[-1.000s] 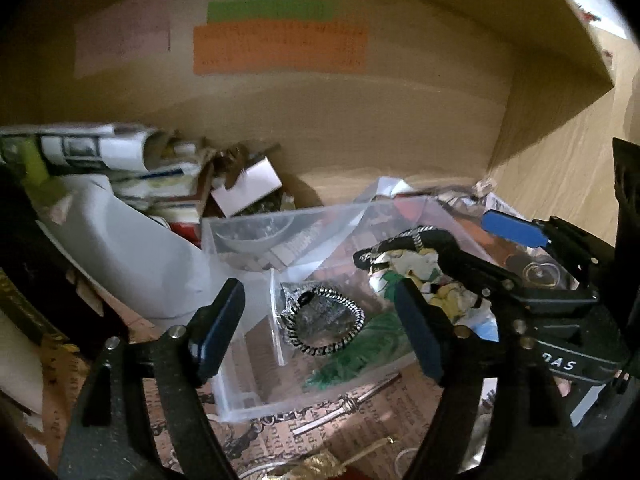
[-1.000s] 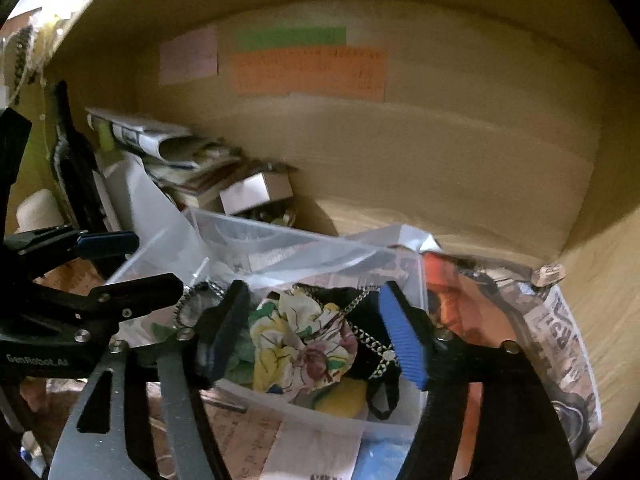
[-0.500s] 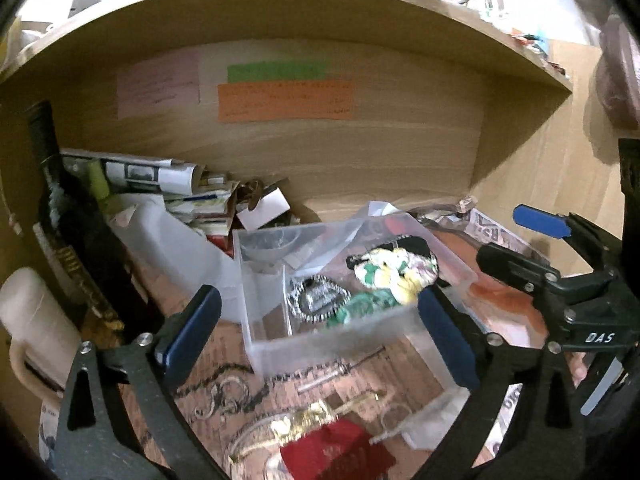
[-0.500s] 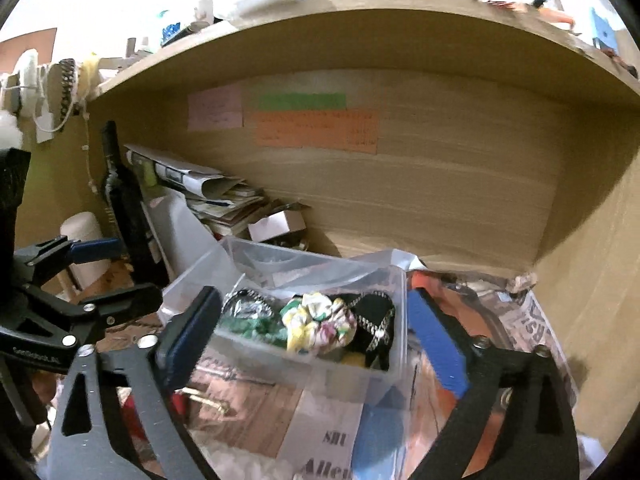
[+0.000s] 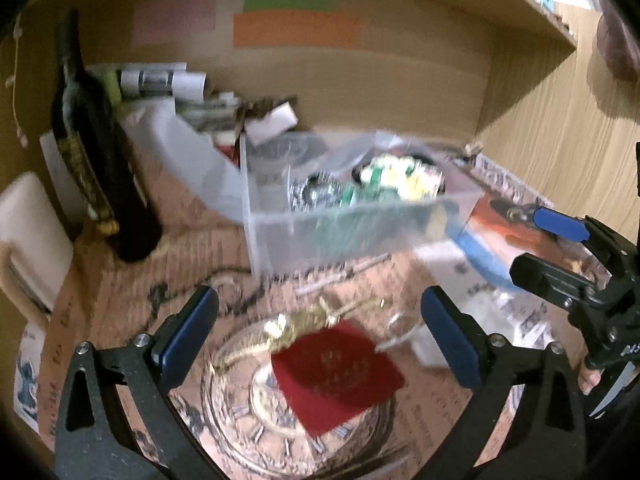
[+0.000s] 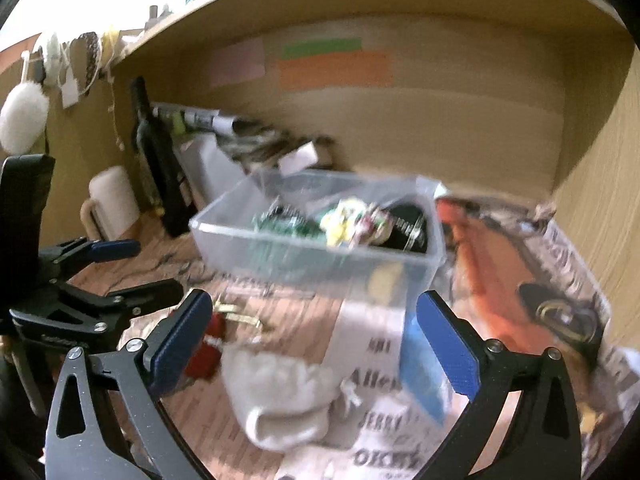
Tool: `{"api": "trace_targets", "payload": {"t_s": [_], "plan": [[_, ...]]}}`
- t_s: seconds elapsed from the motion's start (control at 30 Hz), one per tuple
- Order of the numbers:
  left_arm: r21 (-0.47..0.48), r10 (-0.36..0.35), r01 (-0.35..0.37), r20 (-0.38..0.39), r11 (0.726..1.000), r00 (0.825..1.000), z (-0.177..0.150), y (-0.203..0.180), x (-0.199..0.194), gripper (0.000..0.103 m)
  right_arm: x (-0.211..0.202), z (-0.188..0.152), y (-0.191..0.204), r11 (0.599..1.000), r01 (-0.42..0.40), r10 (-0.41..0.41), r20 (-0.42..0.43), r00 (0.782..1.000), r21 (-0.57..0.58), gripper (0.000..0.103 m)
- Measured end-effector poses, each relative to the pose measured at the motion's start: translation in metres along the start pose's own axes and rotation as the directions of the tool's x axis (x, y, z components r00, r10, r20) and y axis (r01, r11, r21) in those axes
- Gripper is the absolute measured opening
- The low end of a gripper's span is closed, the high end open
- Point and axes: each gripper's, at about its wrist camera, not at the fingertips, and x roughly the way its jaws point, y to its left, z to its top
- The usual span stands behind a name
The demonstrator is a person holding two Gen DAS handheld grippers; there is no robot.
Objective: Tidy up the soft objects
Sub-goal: 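Drop the red pouch in with left tool while right drops white bag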
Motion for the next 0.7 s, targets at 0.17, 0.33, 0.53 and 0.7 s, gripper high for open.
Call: {"api": "trace_targets", "payload": {"t_s": [0.17, 0.33, 0.53, 0.7], "plan": [[-0.018, 0.005, -0.006, -0.061, 1.0, 0.998, -0.02, 0.006, 0.008, 0.102, 0.015, -0.021, 0.007, 1.0, -0.023, 0.024, -0.074, 0.997, 0.011, 0.102], [-0.032, 0.009, -0.013, -0.111, 0.999, 0.994, -0.035, 0.012, 0.019, 0.102, 0.033, -0.04, 0.008, 1.0, -0.023, 0.026, -0.159, 0.987, 0.02, 0.101], [-0.045, -0.006, -0.001, -0.15, 0.999, 0.989, -0.042, 0.012, 0.03, 0.102, 0.043, -0.05, -0.003, 0.996, -0.062, 0.074, -0.217, 0.973, 0.061, 0.062], [-0.042, 0.008, -0.015, -0.159, 0.999, 0.987, -0.04, 0.009, 0.041, 0.102, 0.036, -0.051, -0.005, 0.997, -0.057, 0.067, -0.197, 0.978, 0.059, 0.046]]}}
